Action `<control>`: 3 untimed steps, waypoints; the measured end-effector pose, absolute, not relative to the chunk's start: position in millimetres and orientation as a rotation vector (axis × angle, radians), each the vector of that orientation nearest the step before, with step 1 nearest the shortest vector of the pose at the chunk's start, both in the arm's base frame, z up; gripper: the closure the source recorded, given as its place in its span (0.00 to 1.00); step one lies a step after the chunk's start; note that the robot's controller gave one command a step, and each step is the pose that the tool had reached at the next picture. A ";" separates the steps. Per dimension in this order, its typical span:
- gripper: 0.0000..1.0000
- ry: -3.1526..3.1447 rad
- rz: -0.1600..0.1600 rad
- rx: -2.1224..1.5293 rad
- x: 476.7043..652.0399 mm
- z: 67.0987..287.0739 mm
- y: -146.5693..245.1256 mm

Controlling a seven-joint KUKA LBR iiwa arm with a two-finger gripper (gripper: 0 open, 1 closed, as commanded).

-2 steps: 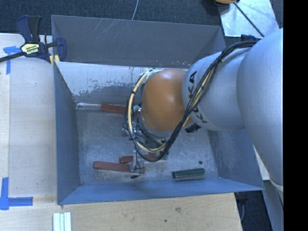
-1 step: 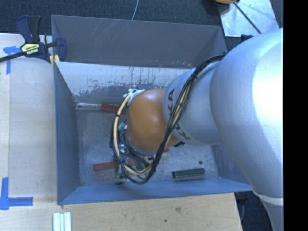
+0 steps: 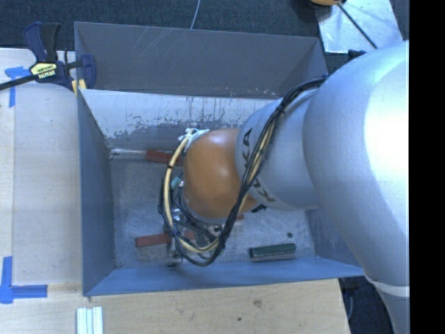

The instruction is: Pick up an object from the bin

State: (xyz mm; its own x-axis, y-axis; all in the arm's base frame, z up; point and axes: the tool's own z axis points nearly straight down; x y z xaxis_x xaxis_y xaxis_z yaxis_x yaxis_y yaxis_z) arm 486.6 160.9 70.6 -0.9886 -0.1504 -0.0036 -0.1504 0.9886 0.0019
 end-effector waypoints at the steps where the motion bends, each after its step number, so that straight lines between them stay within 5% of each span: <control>1: 1.00 3.133 0.001 -0.202 509.3 186.2 172.7; 2: 1.00 3.133 0.001 -0.202 509.3 186.2 172.6; 3: 1.00 3.136 -0.001 -0.206 521.2 223.1 178.3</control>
Offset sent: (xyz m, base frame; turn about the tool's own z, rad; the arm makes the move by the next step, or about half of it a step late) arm 0.0000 0.0000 0.0000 0.0000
